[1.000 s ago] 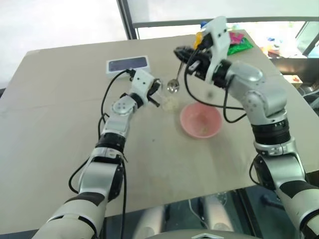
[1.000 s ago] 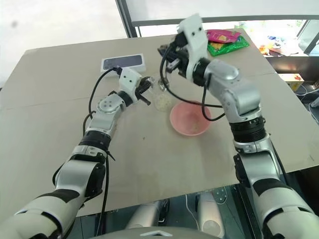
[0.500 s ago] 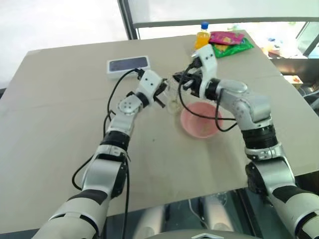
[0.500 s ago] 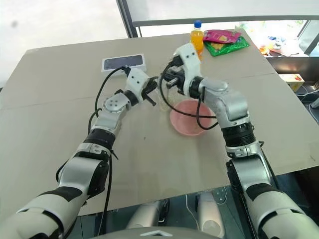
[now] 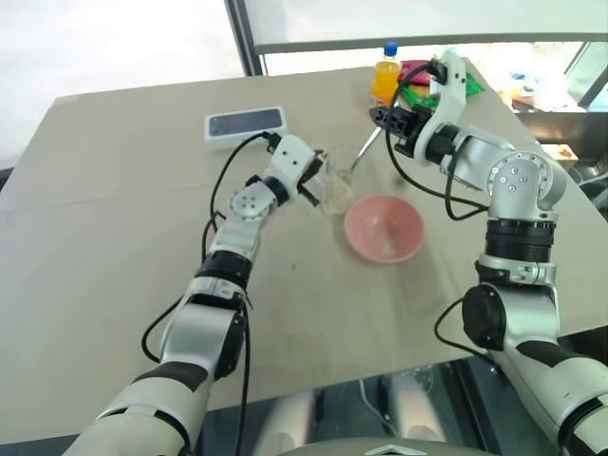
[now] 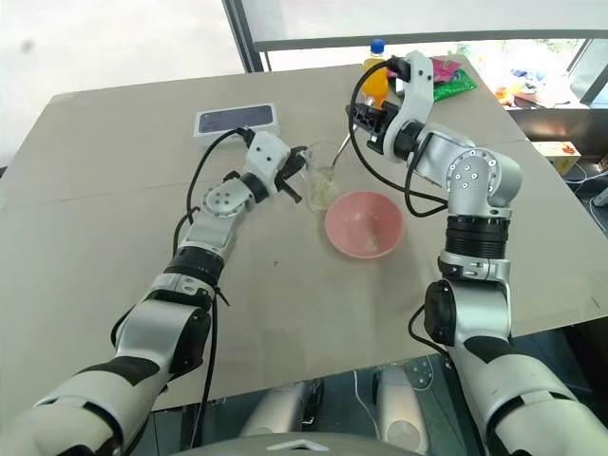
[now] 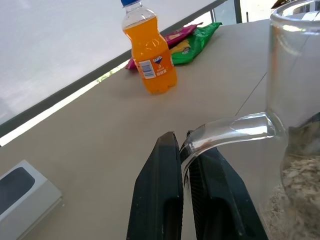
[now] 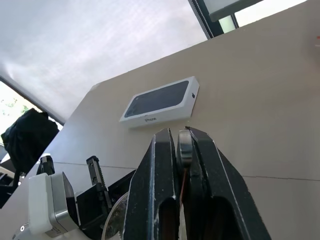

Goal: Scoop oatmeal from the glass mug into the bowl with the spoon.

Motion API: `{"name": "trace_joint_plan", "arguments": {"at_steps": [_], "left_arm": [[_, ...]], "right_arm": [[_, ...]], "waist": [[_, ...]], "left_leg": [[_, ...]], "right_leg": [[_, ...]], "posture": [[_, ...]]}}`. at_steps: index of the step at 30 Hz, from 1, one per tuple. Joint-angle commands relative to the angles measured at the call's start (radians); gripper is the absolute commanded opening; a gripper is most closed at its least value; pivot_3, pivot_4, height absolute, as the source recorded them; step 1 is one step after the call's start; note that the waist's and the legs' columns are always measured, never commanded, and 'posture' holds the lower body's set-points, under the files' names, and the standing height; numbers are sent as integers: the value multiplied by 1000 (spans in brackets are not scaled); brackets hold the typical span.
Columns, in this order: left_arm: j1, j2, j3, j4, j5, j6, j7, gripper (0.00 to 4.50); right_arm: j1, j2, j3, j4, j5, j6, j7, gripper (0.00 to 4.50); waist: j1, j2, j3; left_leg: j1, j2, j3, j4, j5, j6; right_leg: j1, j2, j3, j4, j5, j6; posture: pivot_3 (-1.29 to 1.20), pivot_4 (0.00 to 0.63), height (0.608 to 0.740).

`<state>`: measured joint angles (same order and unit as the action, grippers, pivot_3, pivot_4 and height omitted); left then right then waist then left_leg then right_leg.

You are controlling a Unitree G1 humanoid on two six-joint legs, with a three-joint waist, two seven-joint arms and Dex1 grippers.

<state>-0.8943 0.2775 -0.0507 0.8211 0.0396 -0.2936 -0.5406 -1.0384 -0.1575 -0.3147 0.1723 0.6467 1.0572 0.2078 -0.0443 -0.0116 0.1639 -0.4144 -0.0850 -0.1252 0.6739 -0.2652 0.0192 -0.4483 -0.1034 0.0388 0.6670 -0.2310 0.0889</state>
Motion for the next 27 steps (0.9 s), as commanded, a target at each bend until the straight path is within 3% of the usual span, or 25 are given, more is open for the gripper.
{"name": "trace_joint_plan", "arguments": {"at_steps": [1, 13, 27], "left_arm": [[2, -4, -15, 11, 13, -24, -2, 54], [-9, -16, -14, 50, 20, -51, 6, 54], [11, -31, -11, 76, 16, -75, 24, 54]], "right_arm": [[-23, -22, -27, -58, 22, 3, -24, 0], [-47, -73, -87, -99, 106, 49, -93, 0], [-32, -6, -305, -78, 325, 125, -351, 0]], "waist": [[0, 0, 0], [3, 0, 0], [3, 0, 0]], "left_leg": [[0, 0, 0, 0, 0, 0], [0, -1, 0, 7, 0, 0], [0, -1, 1, 10, 0, 0]], "right_leg": [[0, 0, 0, 0, 0, 0], [0, 0, 1, 7, 0, 0], [0, -1, 2, 11, 0, 0]], "posture": [[0, 150, 740], [0, 150, 740], [0, 150, 740]]}}
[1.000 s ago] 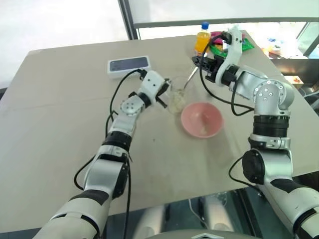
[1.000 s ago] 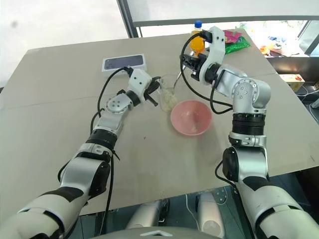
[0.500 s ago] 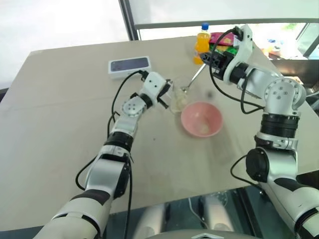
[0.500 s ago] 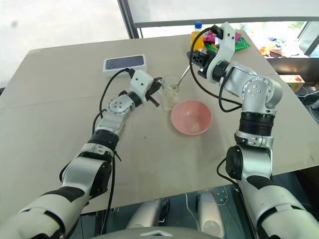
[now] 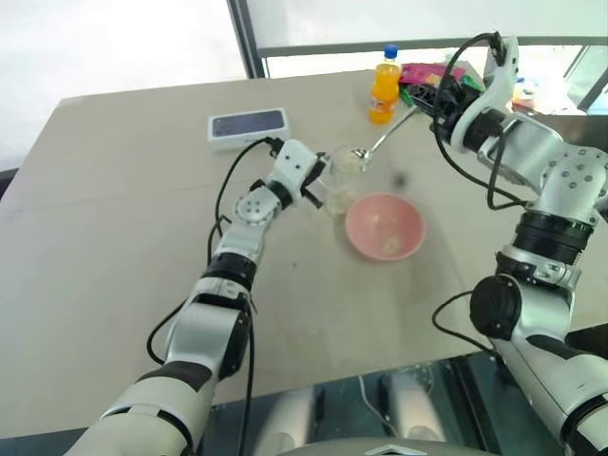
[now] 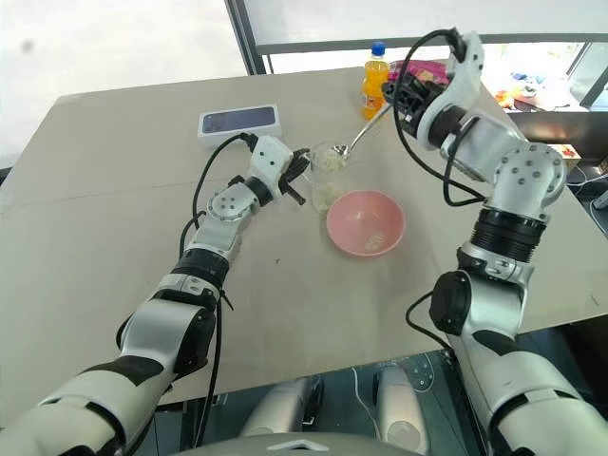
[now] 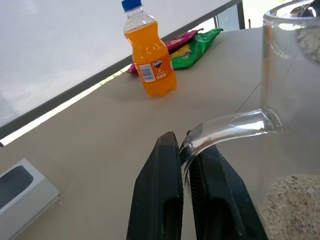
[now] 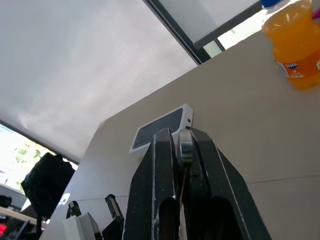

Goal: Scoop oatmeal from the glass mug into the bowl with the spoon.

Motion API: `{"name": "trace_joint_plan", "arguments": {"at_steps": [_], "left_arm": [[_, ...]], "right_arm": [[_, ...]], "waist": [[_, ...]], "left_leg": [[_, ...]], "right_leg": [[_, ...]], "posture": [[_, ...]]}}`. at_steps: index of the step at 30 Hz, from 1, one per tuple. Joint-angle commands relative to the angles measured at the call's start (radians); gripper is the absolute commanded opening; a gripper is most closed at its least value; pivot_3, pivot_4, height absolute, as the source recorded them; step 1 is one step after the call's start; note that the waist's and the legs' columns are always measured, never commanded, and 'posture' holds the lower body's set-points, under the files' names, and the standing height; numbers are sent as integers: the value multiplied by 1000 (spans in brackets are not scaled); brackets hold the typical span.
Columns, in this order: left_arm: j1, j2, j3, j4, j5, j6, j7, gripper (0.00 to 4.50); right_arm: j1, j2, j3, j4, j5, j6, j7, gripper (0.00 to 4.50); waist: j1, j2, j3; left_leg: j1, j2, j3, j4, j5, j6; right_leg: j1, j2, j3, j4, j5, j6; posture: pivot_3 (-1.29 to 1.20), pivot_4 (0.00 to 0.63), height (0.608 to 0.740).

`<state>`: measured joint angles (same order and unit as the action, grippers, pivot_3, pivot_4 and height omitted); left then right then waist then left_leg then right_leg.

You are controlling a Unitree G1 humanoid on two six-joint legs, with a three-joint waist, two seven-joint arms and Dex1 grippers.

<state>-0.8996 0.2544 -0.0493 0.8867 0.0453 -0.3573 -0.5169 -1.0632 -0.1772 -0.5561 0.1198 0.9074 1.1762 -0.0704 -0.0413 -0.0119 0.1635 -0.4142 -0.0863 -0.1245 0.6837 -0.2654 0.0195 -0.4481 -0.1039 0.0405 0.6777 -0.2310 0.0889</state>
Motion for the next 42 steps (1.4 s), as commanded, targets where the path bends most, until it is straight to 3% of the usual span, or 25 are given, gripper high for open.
{"name": "trace_joint_plan", "arguments": {"at_steps": [1, 15, 22, 34, 42], "left_arm": [[20, -10, -10, 7, 7, -10, 3, 54], [46, -24, -10, -3, 3, -10, 15, 54], [47, -29, -6, -1, -3, -19, 9, 54], [42, -18, -5, 30, 0, -24, 5, 54], [27, -10, -4, 63, 2, -34, 9, 54]], "right_arm": [[-4, 26, -80, -24, 84, 7, -99, 0], [46, 130, -138, -37, 336, -18, -386, 0], [68, 126, -132, -33, 453, -84, -489, 0], [113, 32, -80, -48, 633, -166, -518, 0], [188, -54, -5, -157, 857, -205, -600, 0]], "waist": [[0, 0, 0], [-2, 1, -1], [-1, 1, -1], [-2, 1, -1], [-2, 1, -3]], "left_leg": [[0, 0, 0, 0, 0, 0], [0, 0, 1, 0, 0, 0], [0, 0, 1, 0, 0, 0], [0, 0, 1, 0, 0, 1], [1, 0, 1, 0, 0, 1]], "right_leg": [[0, 0, 0, 0, 0, 0], [0, 0, 1, 1, 0, 0], [0, 0, 1, 1, 0, 0], [0, 0, 1, 1, 0, 0], [1, 0, 1, 1, 0, 0]], "posture": [[0, 150, 740], [0, 150, 740], [0, 150, 740], [0, 150, 740], [0, 150, 740]]}}
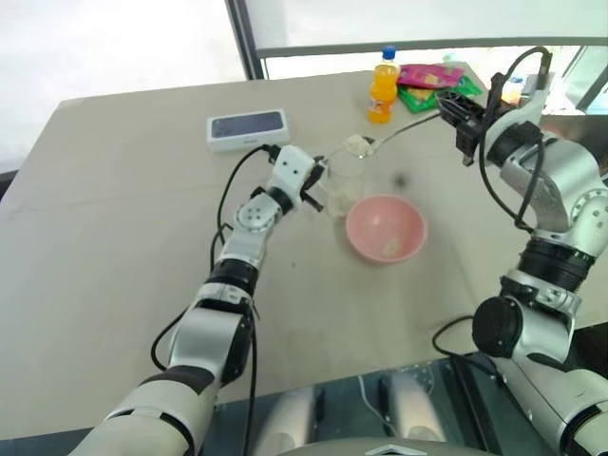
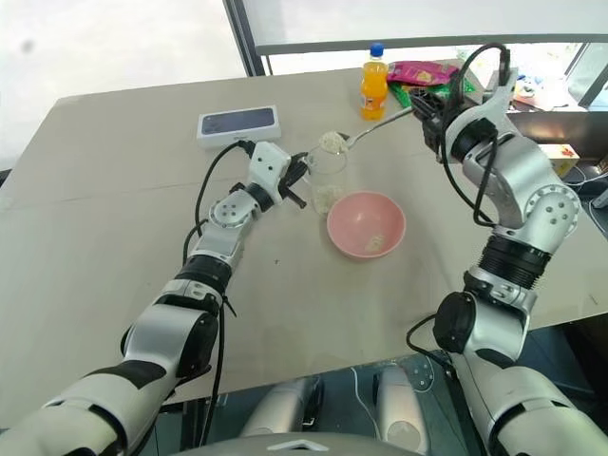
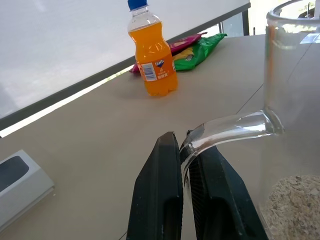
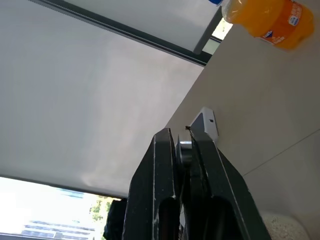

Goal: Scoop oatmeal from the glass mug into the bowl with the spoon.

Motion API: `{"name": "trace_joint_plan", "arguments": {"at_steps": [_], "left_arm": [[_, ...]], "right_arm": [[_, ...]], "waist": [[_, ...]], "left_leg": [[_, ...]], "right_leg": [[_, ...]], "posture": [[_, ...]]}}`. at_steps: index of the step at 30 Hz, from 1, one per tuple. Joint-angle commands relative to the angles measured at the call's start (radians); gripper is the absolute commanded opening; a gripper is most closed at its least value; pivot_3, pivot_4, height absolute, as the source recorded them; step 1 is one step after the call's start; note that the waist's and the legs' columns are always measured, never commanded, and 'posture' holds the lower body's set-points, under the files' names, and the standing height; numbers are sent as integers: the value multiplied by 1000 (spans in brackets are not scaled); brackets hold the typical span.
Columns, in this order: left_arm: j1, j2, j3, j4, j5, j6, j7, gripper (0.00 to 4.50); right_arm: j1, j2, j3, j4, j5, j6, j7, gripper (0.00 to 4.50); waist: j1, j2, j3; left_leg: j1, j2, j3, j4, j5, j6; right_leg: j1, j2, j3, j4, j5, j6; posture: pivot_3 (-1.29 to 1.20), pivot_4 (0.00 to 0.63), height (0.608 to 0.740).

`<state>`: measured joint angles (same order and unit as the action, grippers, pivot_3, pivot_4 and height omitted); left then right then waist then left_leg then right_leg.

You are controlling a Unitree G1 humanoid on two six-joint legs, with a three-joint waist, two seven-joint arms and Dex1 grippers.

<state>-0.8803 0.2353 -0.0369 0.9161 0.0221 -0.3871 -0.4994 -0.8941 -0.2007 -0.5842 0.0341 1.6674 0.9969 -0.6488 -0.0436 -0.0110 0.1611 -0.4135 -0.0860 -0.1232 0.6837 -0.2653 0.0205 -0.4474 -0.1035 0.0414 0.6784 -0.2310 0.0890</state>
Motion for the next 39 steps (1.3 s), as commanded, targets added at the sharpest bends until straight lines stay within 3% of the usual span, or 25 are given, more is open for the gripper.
{"name": "trace_joint_plan", "arguments": {"at_steps": [1, 8, 15, 18, 32, 39], "left_arm": [[7, 10, -19, 37, 27, -7, -8, 54], [-2, 12, -26, 61, 33, -17, -16, 54], [-10, 9, -31, 77, 37, -27, -15, 54], [-10, 8, -32, 79, 38, -28, -16, 54], [0, 14, -32, 69, 39, -28, -16, 54], [8, 6, -29, 68, 35, -28, -11, 54]], "right_arm": [[41, -48, 34, -90, 132, -32, -32, 0], [193, -177, 116, -175, 281, -94, -77, 0], [258, -269, 206, -196, 236, -111, -1, 0], [261, -323, 255, -195, 146, -79, 76, 0], [146, -554, 566, -352, -544, -64, 644, 0], [104, -566, 641, -420, -694, -45, 828, 0]], "waist": [[0, 0, 0], [0, 0, -1], [0, 0, -1], [3, 0, -1], [4, 0, 0], [7, -1, 0]], "left_leg": [[0, 0, 0, 0, 0, 0], [1, 0, 0, 0, -2, 4], [9, 0, 2, 0, -2, 6], [16, 0, 2, -2, -4, 8], [16, 1, 1, -2, -4, 8], [15, 1, 0, -2, -4, 8]], "right_leg": [[0, 0, 0, 0, 0, 0], [2, 0, 0, 0, 0, 0], [10, 0, 1, -1, 1, 1], [17, 1, 1, -3, 0, 2], [19, 1, 0, -7, 1, 3], [19, 1, -1, -10, 2, 4]], "posture": [[0, 150, 740], [0, 150, 740], [0, 150, 740], [0, 150, 740], [0, 150, 740], [0, 150, 740]]}}
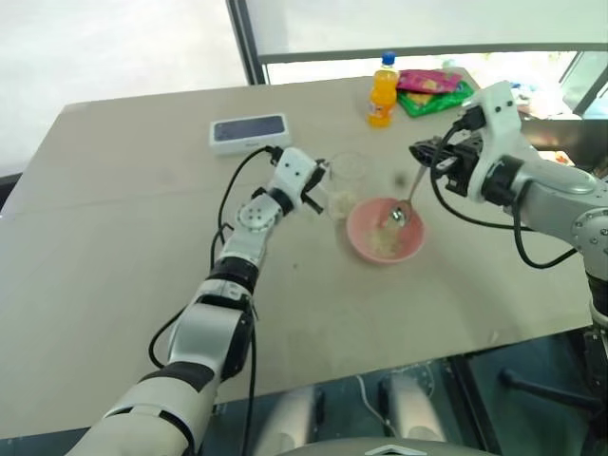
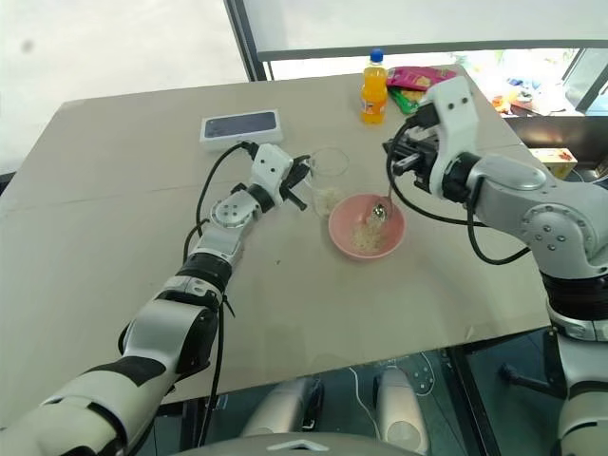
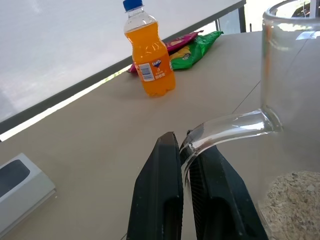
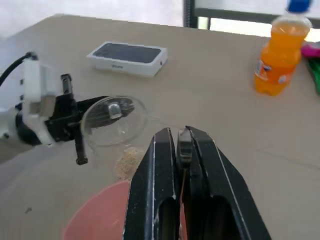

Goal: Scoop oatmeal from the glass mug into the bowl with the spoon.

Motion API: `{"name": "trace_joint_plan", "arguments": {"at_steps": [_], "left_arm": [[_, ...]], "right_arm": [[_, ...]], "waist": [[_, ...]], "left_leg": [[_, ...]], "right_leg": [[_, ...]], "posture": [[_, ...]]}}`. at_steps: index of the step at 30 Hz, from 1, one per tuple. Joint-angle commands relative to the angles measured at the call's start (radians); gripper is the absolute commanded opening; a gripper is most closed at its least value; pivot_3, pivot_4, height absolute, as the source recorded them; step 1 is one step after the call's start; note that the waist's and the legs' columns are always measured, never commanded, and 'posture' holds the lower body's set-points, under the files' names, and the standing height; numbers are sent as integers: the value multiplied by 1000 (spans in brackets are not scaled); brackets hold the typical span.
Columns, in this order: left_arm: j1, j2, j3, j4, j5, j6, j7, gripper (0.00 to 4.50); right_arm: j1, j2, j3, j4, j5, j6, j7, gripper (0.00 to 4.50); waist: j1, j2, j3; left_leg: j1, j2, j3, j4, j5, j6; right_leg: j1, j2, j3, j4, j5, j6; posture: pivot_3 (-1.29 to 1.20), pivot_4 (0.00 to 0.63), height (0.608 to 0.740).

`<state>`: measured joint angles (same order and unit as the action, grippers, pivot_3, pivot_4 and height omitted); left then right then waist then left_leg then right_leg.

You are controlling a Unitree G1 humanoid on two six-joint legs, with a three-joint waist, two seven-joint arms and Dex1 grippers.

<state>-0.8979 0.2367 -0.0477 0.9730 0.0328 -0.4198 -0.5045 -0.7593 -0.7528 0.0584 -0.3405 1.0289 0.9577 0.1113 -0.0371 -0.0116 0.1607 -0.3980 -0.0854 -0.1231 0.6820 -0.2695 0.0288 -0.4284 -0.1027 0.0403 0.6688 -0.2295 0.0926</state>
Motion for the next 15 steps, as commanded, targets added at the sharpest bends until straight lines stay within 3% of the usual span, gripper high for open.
{"name": "trace_joint_plan", "arguments": {"at_steps": [1, 8, 11, 15], "left_arm": [[27, 5, -18, 11, 24, 4, -5, 54], [32, 4, -1, 4, 4, 19, -8, 54], [37, 5, 0, -5, -1, 25, -8, 54], [50, 8, 3, -24, -8, 36, -3, 54]], "right_arm": [[-32, -14, -2, -47, -71, -4, 82, 0], [-49, -18, -12, -45, -177, -1, 182, 0], [-66, 6, -57, -23, -155, 34, 191, 0], [-208, 143, -228, 118, -8, 103, 66, 0]], "waist": [[1, 0, 0], [1, 0, 0], [1, 0, 0], [-2, 0, 0]], "left_leg": [[0, 0, 0, 0, 0, 0], [-1, 0, 0, -1, 0, 0], [-1, 0, 0, -2, 0, 0], [-1, 0, 0, -2, 0, 0]], "right_leg": [[0, 0, 0, 0, 0, 0], [0, 0, 0, -2, 1, 1], [0, 0, 0, -3, 1, 1], [0, 0, 1, -4, 1, 1]], "posture": [[0, 150, 740], [0, 150, 740], [0, 150, 740], [0, 150, 740]]}}
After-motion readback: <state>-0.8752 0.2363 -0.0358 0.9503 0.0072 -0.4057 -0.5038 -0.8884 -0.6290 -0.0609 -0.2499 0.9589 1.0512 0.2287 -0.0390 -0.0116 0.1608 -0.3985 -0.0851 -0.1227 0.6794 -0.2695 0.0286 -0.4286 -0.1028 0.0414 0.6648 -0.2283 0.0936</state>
